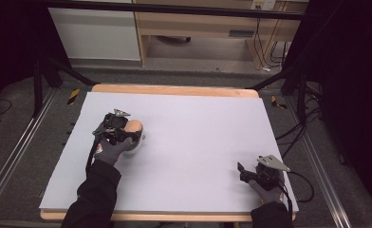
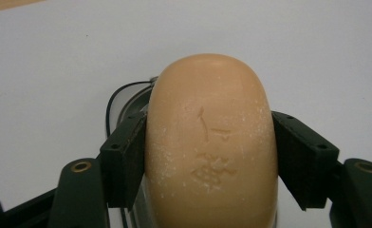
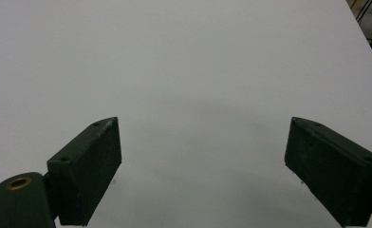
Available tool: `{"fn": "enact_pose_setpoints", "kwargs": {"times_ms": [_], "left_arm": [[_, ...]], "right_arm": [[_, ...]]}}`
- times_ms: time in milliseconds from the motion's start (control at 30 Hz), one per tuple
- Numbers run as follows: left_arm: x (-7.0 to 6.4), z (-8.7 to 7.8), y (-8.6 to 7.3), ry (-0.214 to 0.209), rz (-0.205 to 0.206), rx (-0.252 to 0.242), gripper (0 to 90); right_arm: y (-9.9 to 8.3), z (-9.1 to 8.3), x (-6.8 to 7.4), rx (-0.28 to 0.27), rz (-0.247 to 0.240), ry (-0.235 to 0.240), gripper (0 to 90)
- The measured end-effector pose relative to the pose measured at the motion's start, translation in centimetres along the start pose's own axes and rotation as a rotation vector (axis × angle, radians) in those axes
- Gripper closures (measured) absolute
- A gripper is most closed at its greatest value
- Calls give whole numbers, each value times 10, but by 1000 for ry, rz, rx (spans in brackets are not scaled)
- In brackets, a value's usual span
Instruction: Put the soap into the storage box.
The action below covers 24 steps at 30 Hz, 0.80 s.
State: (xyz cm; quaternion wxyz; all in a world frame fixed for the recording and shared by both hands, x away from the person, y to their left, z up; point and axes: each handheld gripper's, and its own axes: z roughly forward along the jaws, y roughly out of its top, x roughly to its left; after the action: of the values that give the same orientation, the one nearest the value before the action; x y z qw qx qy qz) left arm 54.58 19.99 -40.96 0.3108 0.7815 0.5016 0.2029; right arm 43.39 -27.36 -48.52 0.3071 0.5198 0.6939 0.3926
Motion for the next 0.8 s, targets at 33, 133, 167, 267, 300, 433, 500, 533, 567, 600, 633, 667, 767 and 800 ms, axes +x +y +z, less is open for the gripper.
{"fn": "enact_pose_setpoints", "kwargs": {"times_ms": [33,133,167,267,300,433,500,533,567,600,633,667,767,800], "left_arm": [[0,1,-1,1,-1,1,318],[0,2,-2,-1,-1,4,318],[0,3,-2,-2,-2,3,318],[-1,4,-2,5,0,4,318],[-1,4,-3,7,1,5,318],[1,5,-3,12,-6,7,318],[1,6,-4,12,-6,8,318],[1,6,-4,11,-7,9,318],[2,7,-5,10,-9,10,318],[2,7,-5,10,-10,11,318],[2,7,-6,12,-10,13,318],[2,8,-7,14,-11,14,318],[3,10,-9,10,-17,13,318],[3,10,-9,9,-17,12,318]], "right_arm": [[0,0,0,0,0,0,119],[0,0,0,1,0,0,119],[0,0,0,1,0,0,119],[0,0,0,1,-1,0,119],[0,0,0,1,0,0,119],[0,0,0,1,-1,1,119],[0,0,0,1,-1,1,119],[0,0,0,2,-1,1,119],[0,0,0,2,-1,0,119],[0,0,0,1,-1,1,119],[0,0,0,1,-1,1,119],[0,0,0,2,-1,1,119],[0,0,0,1,-3,1,119],[0,0,0,3,-1,2,119]]}}
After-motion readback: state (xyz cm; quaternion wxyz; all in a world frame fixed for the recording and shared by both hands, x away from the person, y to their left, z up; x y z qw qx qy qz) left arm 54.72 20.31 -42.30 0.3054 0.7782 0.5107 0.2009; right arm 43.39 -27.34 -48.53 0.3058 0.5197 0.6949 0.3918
